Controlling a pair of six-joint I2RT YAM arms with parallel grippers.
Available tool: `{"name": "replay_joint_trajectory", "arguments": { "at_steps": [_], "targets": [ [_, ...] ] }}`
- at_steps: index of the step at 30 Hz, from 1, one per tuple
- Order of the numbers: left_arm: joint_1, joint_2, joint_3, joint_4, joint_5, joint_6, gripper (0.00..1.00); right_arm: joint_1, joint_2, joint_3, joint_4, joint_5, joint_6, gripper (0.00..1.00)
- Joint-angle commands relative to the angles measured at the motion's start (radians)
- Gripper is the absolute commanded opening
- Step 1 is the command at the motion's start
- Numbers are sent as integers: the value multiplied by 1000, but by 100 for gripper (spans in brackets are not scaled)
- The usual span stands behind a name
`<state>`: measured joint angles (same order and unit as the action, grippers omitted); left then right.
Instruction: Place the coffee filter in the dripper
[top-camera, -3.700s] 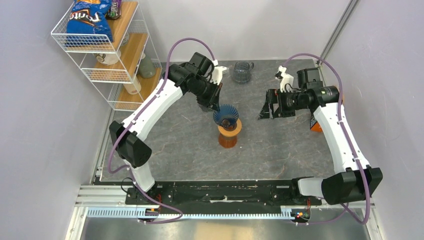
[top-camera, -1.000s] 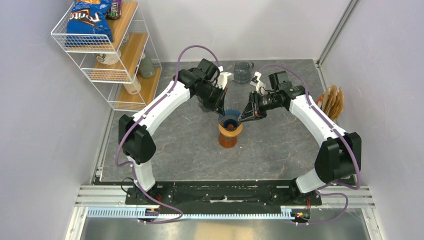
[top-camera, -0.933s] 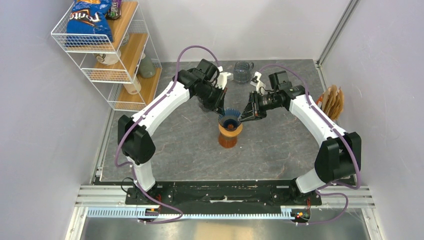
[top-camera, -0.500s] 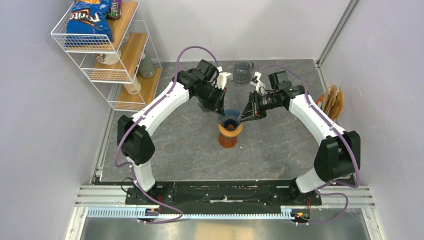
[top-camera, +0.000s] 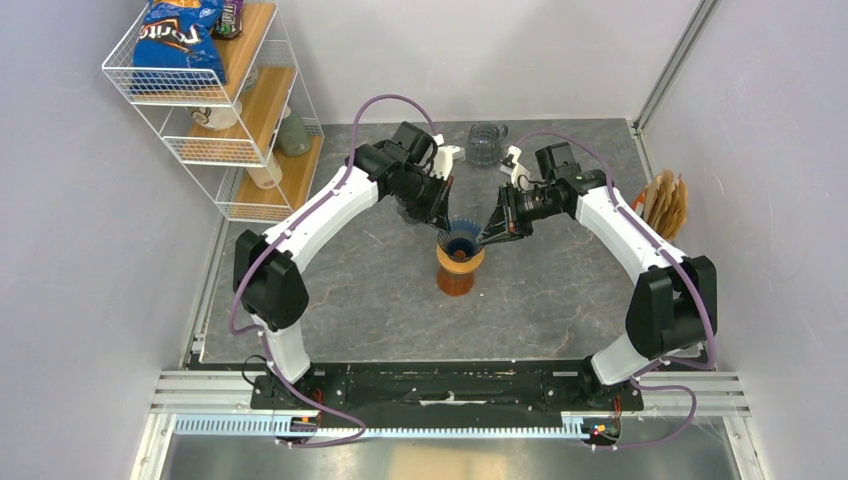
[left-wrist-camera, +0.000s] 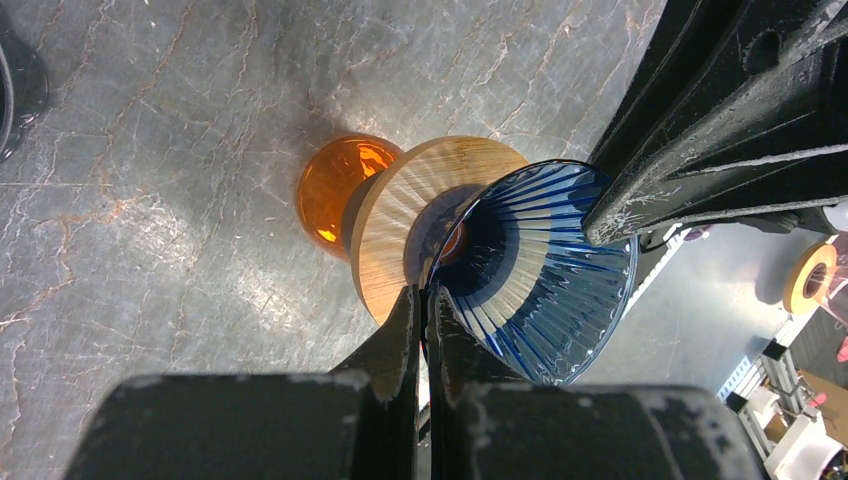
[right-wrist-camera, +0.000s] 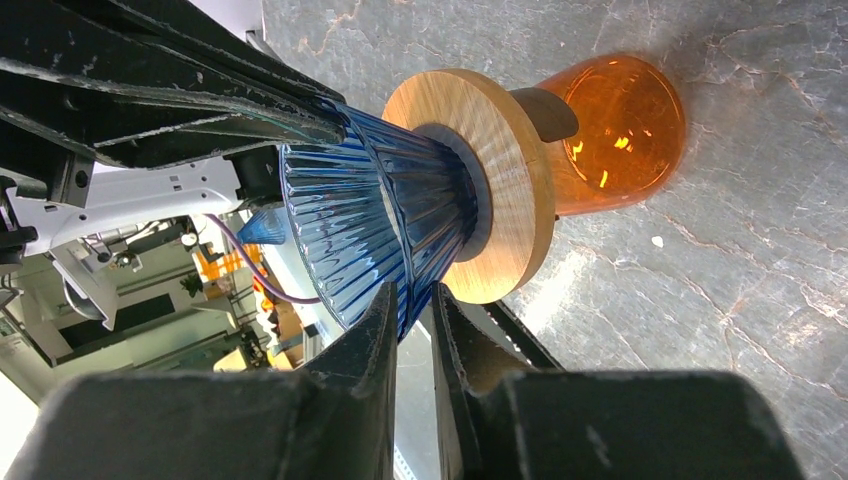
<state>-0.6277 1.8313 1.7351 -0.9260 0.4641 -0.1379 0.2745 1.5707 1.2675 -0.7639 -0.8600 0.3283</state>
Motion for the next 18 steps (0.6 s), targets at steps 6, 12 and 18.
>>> {"name": "replay_joint_trajectory", "arguments": {
  "at_steps": [6,12,18],
  "targets": [
    [-17,34,-65,-37,-42,18,2,14,52,-7,17,147,-86,18],
    [-15,8,-41,-43,-21,17,9,22,38,18,8,122,-86,21],
    [-14,-6,-9,-58,-16,23,20,27,33,28,-5,118,-90,28]
  ]
}}
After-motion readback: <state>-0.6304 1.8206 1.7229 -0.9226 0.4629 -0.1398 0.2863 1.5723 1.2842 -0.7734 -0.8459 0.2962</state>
